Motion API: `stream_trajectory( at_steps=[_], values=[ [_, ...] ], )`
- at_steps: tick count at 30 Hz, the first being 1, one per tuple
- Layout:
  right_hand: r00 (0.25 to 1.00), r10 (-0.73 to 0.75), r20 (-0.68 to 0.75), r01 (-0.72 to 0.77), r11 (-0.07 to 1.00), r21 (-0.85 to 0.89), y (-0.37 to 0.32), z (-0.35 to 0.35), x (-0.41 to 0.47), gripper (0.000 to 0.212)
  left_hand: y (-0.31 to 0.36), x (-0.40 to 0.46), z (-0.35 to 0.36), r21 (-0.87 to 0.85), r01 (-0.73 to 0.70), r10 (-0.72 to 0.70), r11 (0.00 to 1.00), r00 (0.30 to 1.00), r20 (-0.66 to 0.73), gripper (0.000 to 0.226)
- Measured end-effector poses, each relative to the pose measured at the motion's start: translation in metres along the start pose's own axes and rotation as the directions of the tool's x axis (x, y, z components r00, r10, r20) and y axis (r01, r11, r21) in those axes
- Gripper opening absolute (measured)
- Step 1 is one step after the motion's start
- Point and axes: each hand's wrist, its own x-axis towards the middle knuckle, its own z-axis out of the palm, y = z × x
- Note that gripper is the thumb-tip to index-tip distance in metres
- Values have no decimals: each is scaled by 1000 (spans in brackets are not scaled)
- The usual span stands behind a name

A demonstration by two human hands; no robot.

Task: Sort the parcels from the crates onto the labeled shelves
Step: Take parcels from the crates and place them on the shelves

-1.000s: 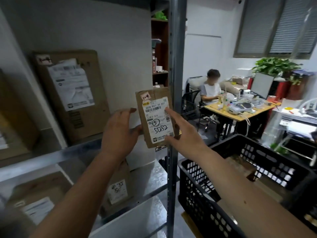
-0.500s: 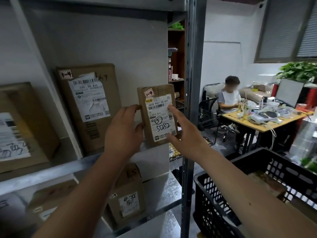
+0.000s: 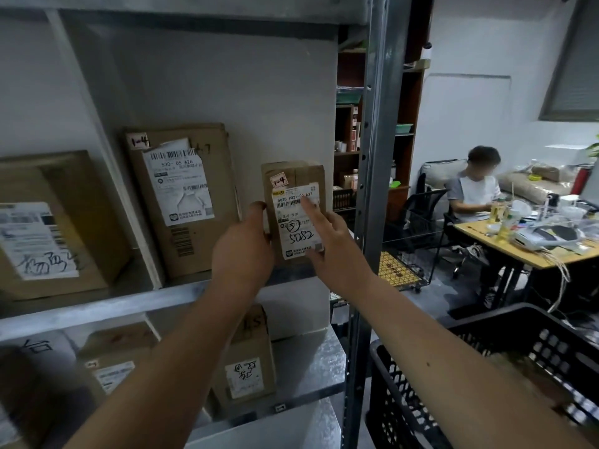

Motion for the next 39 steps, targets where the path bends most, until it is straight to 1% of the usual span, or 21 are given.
stream_trajectory(
  at_steps=[2,5,9,13,17,20,25,28,32,35,39],
  values=[
    [1000,-4,-7,4,1000,9,2,2,4,103,4,0,2,-20,21,-21,1000,1000,4,52],
    [1000,-9,-10,9,1000,-3,7,5,8,103,9,-3,7,-100,4,-1,995,1000,29,53],
    [999,-37,-16,36,998,-53,16,8,14,104,12,-2,14,-177,3,9,984,997,70,63],
    [999,-48,-20,47,998,-50,22,10,21,103,11,1,18,-199,21,-4,980,996,84,73],
    [999,-38,-3,38,999,-37,26,13,27,106,9,4,25,-180,11,4,984,997,82,83],
    [999,-41,-7,41,998,-54,27,15,29,108,5,10,30,-135,21,-10,991,997,82,90],
    [999,-40,-10,40,996,-75,29,18,32,109,4,20,36,-106,69,-55,992,989,135,103],
    [1000,-30,-3,29,997,-67,31,18,32,114,4,23,36,-94,76,-62,993,987,148,104],
    [1000,-9,14,10,1000,-29,33,17,31,113,2,24,37,-100,52,-40,994,991,126,97],
    [1000,-8,6,8,1000,-13,33,18,31,113,-1,22,39,-62,49,-41,997,991,128,106],
    [999,-13,-35,12,999,-30,33,19,25,109,-5,14,39,-68,18,-8,998,990,137,106]
  ],
)
